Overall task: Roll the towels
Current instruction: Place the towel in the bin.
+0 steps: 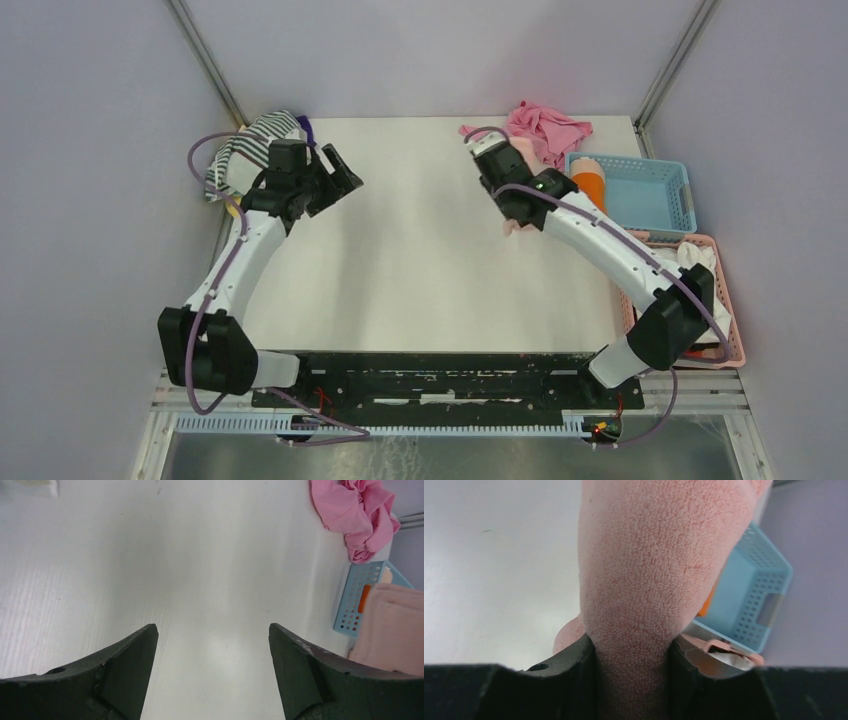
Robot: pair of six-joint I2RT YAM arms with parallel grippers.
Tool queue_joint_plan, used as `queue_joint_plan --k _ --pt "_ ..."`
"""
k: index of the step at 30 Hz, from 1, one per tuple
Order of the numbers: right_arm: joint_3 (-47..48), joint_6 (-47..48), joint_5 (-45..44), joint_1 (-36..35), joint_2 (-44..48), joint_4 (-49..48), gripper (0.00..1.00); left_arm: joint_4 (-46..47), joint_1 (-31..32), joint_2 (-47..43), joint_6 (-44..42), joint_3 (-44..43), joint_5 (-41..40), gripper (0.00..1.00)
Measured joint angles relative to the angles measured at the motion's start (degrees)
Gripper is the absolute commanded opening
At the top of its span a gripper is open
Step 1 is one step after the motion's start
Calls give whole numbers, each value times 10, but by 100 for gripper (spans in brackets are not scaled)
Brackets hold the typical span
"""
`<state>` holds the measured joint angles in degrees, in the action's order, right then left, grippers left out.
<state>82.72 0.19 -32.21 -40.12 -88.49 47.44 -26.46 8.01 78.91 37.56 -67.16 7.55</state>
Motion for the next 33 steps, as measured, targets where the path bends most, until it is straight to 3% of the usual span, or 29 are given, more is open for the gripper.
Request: queue_joint_plan --k 10,17,22,33 --pt "63 113 -75 287 -16 12 0 -49 0 -51 -81 47 -75 94" --pt "94 163 -83 435 -105 -47 0 -57 -1 -51 -91 53 -70 94" --pt "93 182 -83 474 -169 -97 0 -65 -3 -51 -97 53 -70 94" --pt "47 216 -4 469 -247 -154 0 -65 -19 -44 -98 53 -65 93"
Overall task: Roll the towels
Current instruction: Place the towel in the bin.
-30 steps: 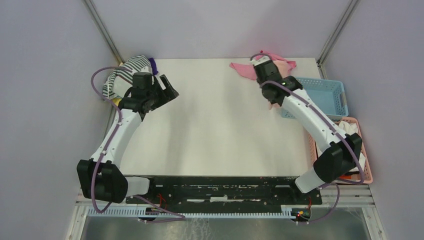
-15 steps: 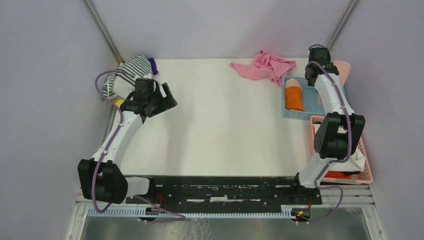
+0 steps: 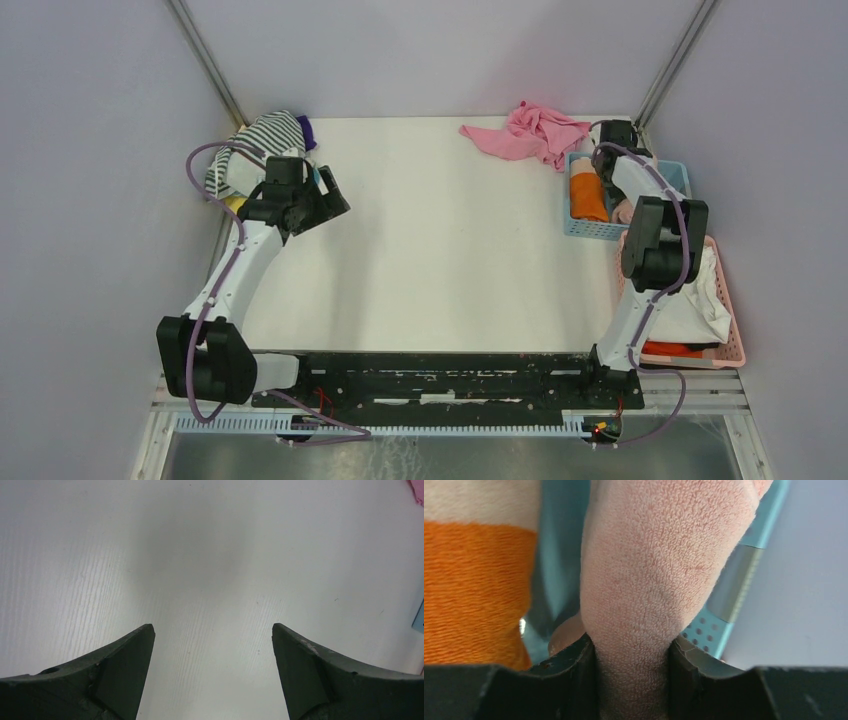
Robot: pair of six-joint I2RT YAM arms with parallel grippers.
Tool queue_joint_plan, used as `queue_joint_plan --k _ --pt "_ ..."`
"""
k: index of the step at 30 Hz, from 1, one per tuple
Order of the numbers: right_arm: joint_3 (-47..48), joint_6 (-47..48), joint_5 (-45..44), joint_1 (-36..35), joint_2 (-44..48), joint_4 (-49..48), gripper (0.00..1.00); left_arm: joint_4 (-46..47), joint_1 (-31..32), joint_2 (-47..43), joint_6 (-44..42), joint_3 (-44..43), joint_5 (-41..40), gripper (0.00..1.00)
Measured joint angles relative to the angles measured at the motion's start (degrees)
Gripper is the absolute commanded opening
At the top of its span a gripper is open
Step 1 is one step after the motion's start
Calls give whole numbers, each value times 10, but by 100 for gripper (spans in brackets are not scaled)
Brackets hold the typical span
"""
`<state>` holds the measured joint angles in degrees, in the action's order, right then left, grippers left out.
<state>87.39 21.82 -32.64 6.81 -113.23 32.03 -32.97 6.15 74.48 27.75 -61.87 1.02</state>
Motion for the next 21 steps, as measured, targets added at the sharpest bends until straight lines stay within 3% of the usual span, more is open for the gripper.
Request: queue_joint_plan --k 13,21 --pt "-13 -32 206 42 -11 14 0 0 -1 0 0 0 7 94" --pt "7 -68 322 83 -30 33 14 1 -4 0 0 5 10 94"
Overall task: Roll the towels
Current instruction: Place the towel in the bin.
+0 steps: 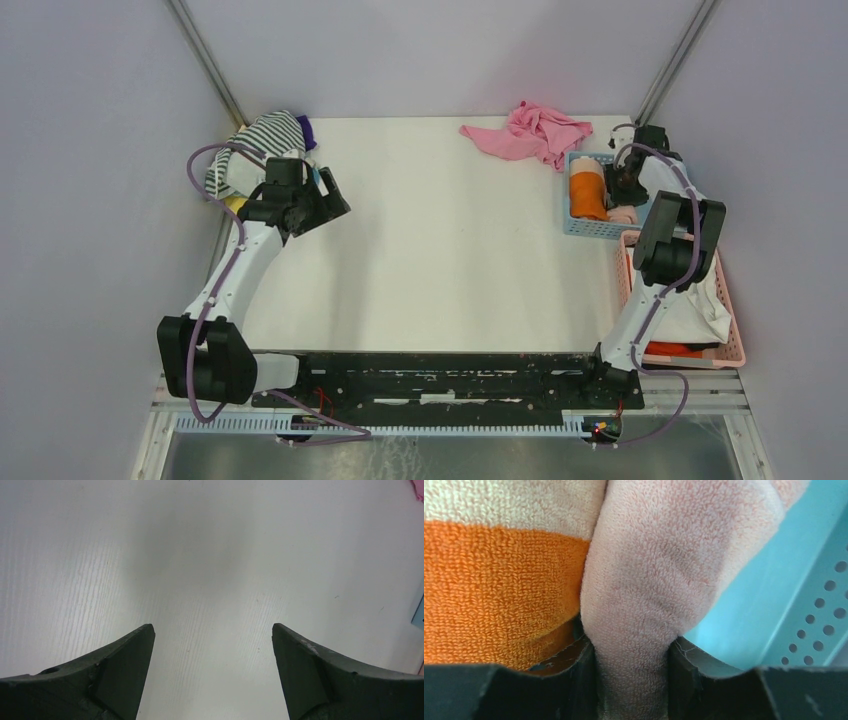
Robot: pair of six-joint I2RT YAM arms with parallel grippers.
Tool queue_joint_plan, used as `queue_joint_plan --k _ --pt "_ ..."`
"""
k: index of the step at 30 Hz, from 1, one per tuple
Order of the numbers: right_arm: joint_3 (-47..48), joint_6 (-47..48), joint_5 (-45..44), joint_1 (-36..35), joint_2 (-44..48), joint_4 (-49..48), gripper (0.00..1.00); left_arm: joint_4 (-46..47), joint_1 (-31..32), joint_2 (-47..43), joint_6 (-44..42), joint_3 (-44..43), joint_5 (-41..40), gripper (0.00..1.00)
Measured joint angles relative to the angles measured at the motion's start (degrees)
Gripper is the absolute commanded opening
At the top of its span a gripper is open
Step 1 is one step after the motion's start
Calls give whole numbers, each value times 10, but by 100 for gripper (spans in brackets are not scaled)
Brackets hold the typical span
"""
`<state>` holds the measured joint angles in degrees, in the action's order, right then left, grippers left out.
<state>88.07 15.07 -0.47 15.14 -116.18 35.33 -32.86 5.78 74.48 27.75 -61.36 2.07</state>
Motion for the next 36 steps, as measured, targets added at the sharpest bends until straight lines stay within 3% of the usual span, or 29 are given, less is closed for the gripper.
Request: queue_joint_plan --k 6,11,14,18,24,36 --pt "64 -19 35 6 -43 43 30 2 -3 0 0 5 0 94" --pt "55 -35 42 11 -37 33 50 3 -3 0 0 8 6 94" --pt "37 -49 45 16 -24 15 56 3 -6 0 0 8 11 94" --pt "34 -67 49 20 -19 13 53 4 -9 0 0 8 13 94" --pt "34 -89 75 26 -19 13 38 4 -10 0 0 8 16 94" --pt "21 -99 110 30 -16 -2 47 5 -12 0 0 11 26 94"
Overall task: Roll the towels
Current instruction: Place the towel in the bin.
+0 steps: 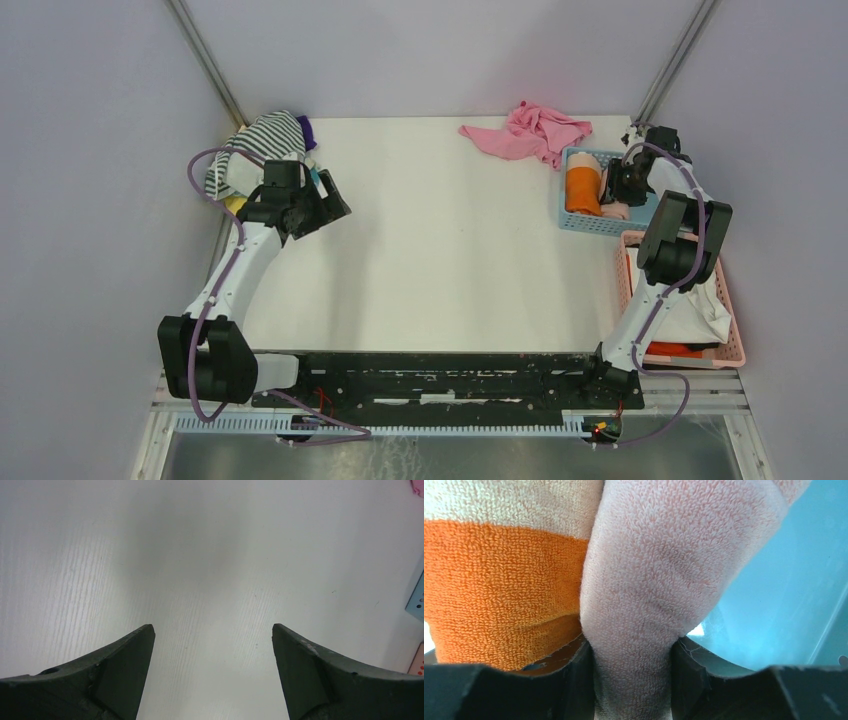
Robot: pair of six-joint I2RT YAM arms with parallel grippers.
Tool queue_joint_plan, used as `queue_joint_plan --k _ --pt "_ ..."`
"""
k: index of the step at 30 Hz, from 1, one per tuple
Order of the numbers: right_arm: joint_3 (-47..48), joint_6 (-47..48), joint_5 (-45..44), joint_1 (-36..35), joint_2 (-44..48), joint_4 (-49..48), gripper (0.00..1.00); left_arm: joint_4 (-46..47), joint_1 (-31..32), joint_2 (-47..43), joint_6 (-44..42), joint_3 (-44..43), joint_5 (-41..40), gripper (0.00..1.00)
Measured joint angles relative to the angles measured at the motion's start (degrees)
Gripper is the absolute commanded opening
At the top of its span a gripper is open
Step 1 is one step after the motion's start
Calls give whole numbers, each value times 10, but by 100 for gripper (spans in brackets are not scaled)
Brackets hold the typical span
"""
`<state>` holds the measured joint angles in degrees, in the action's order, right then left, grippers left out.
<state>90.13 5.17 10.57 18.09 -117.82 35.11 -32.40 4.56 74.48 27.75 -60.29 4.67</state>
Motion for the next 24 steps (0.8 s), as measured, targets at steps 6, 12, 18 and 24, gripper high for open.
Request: queue_joint_plan --k 6,12,18,24 --pt "-4 -9 -4 0 3 -5 60 1 -1 0 0 3 1 94" --pt "-2 -20 -5 0 9 1 73 4 -1 0 0 4 4 94" --pt "-1 -24 -8 -1 16 8 81 7 -3 0 0 4 4 94" --pt "-10 -26 -28 -3 46 9 84 9 -3 0 0 4 4 94"
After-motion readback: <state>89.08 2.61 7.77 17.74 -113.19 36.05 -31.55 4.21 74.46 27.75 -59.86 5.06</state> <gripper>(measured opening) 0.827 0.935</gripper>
